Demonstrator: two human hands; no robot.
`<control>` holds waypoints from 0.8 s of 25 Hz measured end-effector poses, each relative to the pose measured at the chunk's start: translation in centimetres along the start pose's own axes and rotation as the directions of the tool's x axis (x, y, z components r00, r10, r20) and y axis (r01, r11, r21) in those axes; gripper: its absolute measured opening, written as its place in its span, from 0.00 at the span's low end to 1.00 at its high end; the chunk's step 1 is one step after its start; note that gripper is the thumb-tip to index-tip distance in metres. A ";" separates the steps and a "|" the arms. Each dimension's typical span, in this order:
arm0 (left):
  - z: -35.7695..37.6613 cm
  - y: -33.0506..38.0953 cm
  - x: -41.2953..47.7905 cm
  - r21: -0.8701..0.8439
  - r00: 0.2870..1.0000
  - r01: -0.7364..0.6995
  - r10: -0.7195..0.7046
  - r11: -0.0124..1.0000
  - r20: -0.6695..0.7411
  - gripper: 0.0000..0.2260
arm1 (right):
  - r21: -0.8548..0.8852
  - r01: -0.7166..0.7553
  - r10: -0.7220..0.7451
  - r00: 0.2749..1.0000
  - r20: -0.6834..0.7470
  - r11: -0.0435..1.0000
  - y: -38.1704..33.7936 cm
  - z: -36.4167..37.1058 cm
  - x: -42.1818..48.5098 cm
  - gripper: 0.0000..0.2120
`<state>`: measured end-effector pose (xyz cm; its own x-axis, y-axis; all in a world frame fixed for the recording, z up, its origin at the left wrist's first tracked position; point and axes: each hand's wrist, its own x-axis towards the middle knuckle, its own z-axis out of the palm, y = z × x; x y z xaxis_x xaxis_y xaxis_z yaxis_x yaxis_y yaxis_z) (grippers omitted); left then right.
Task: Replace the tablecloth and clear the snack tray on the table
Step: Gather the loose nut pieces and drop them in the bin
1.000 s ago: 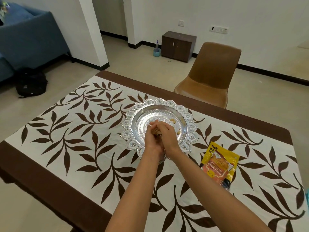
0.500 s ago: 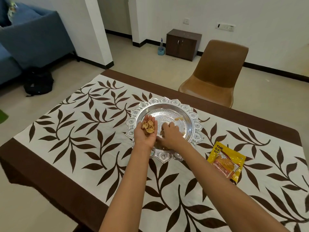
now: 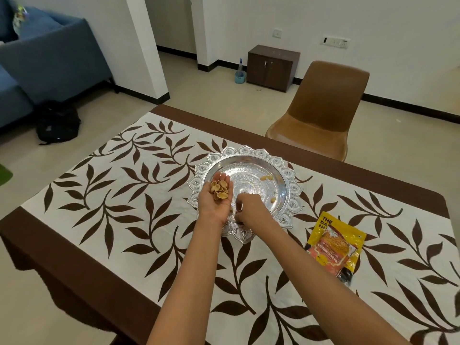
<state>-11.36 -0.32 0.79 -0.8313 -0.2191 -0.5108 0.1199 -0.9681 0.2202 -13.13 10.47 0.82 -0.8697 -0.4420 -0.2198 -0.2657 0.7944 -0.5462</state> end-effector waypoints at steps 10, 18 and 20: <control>0.4 -2.4 0.2 0.068 0.997 0.026 -0.021 0.997 -0.076 0.16 | 0.738 0.017 0.094 0.990 -0.108 0.674 0.1 -3.5 1.2 0.07; 0.7 -3.1 -0.2 0.059 0.996 0.049 -0.044 0.997 -0.075 0.16 | 0.822 0.262 0.082 0.934 -0.348 0.506 -1.2 -1.3 -0.7 0.08; 0.9 -3.3 -0.2 0.048 0.998 0.025 -0.022 0.999 -0.061 0.17 | 0.962 0.217 0.180 0.953 -0.246 0.165 -1.3 -0.9 -0.8 0.11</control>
<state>-12.08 3.06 0.95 -0.7992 -0.2046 -0.5652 0.0727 -0.9663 0.2469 -12.45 10.16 2.49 -0.9783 -0.1761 -0.1090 0.1679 -0.3658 -0.9155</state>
